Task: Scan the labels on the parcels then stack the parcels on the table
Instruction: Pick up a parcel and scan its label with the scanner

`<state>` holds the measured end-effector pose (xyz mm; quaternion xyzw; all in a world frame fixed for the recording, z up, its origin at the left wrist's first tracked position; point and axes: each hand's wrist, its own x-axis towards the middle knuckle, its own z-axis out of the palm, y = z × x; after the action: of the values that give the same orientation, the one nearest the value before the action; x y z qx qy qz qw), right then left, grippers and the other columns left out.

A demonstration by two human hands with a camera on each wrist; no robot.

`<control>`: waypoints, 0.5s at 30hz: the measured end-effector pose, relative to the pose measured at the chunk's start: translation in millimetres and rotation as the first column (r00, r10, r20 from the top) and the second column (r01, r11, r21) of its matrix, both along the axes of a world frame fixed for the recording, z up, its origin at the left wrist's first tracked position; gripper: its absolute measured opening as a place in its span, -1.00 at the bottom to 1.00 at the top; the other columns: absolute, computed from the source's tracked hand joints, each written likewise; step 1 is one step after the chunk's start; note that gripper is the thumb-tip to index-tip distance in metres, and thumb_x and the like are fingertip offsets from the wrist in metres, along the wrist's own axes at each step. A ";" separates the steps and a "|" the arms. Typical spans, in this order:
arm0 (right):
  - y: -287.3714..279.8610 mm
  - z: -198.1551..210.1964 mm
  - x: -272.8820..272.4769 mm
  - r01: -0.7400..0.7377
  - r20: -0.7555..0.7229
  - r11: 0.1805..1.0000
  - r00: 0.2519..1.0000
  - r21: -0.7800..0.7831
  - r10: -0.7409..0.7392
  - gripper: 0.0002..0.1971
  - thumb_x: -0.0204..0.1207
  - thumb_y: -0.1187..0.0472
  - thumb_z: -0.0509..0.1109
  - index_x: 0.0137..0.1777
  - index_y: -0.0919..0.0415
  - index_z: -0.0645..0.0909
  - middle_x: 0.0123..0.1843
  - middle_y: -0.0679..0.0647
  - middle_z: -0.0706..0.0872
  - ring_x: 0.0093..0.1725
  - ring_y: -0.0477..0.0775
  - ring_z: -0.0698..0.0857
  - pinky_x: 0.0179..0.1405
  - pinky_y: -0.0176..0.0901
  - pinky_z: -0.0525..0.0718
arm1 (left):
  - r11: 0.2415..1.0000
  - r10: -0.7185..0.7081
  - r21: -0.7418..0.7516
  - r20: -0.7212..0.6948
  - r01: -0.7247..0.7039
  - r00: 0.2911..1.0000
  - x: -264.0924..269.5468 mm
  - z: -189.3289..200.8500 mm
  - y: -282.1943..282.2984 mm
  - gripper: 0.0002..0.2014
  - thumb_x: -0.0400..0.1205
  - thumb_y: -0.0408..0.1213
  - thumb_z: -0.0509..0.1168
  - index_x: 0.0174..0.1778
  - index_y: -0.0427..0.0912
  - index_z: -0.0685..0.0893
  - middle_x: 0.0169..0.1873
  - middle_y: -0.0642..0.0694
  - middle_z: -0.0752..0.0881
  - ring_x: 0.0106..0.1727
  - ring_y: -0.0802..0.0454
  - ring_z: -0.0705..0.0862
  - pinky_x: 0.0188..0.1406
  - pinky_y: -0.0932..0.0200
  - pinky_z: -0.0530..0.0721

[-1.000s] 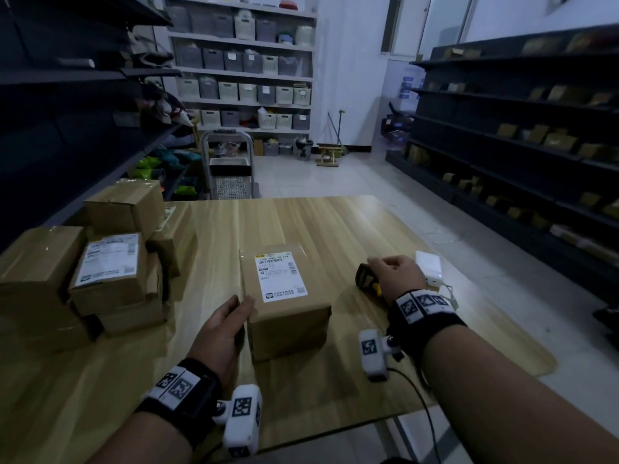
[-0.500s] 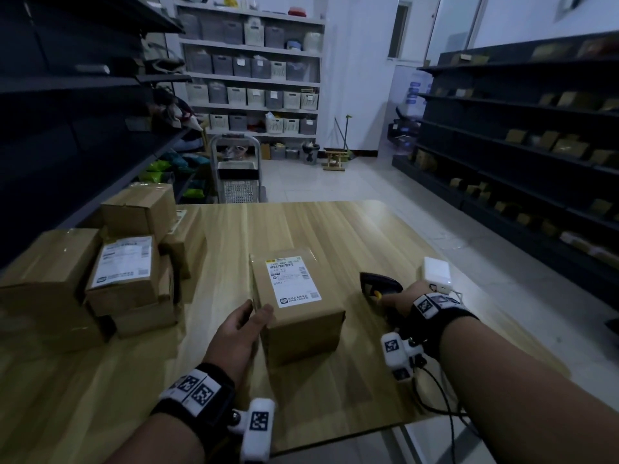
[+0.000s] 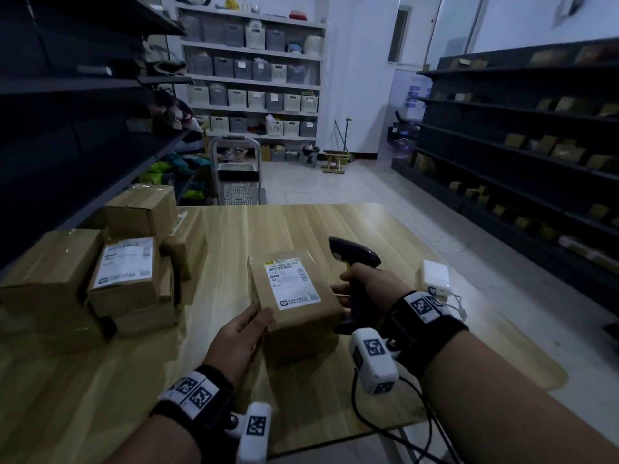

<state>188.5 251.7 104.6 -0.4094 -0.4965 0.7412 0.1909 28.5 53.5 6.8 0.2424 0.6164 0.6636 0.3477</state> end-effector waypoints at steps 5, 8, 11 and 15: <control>-6.7 1.6 -3.2 0.047 -0.032 0.999 0.998 -0.021 -0.048 -0.62 0.60 0.28 0.45 0.40 0.33 0.62 0.15 0.32 0.93 0.04 0.40 0.91 0.00 0.50 0.83 | 0.994 -0.021 0.110 0.066 0.014 0.998 -7.0 -7.6 0.5 -0.13 0.13 0.45 0.75 0.41 0.35 0.83 0.36 0.00 0.90 0.43 -0.10 0.85 0.63 -0.31 0.64; -13.5 3.1 -4.0 0.045 -0.054 0.998 0.997 -0.051 -0.048 -0.49 0.56 0.26 0.47 0.51 0.36 0.60 0.23 0.32 0.92 -0.07 0.31 0.90 -0.01 0.48 0.83 | 0.985 0.028 0.167 0.127 -0.049 0.992 -14.4 -15.2 1.1 -0.01 0.07 0.30 0.85 0.49 0.32 0.74 0.39 -0.15 0.88 0.42 -0.23 0.85 0.58 -0.38 0.68; -20.7 6.1 -4.5 0.035 -0.075 0.999 0.997 -0.003 -0.035 -0.60 0.59 0.29 0.47 0.40 0.41 0.63 0.21 0.32 0.92 -0.16 0.31 0.89 -0.05 0.50 0.84 | 0.978 0.106 0.159 0.175 -0.134 0.979 -22.6 -24.1 2.8 0.00 0.00 0.19 0.91 0.43 0.39 0.72 0.38 -0.26 0.86 0.35 -0.32 0.87 0.44 -0.45 0.77; -28.4 19.7 -7.1 0.032 0.004 0.968 0.999 0.249 -0.034 -0.70 0.66 0.32 0.49 0.37 0.31 0.69 0.16 0.29 0.94 0.01 0.24 0.92 -0.03 0.28 0.89 | 0.967 0.119 0.198 0.203 -0.160 0.972 -24.7 -27.5 2.3 0.11 -0.04 0.11 0.93 0.50 0.28 0.66 0.29 -0.25 0.90 0.32 -0.32 0.89 0.38 -0.46 0.80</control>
<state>181.3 223.2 124.3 -0.3936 -0.5792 0.6682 0.2511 3.8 55.7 -20.7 0.1697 0.5215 0.7686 0.3292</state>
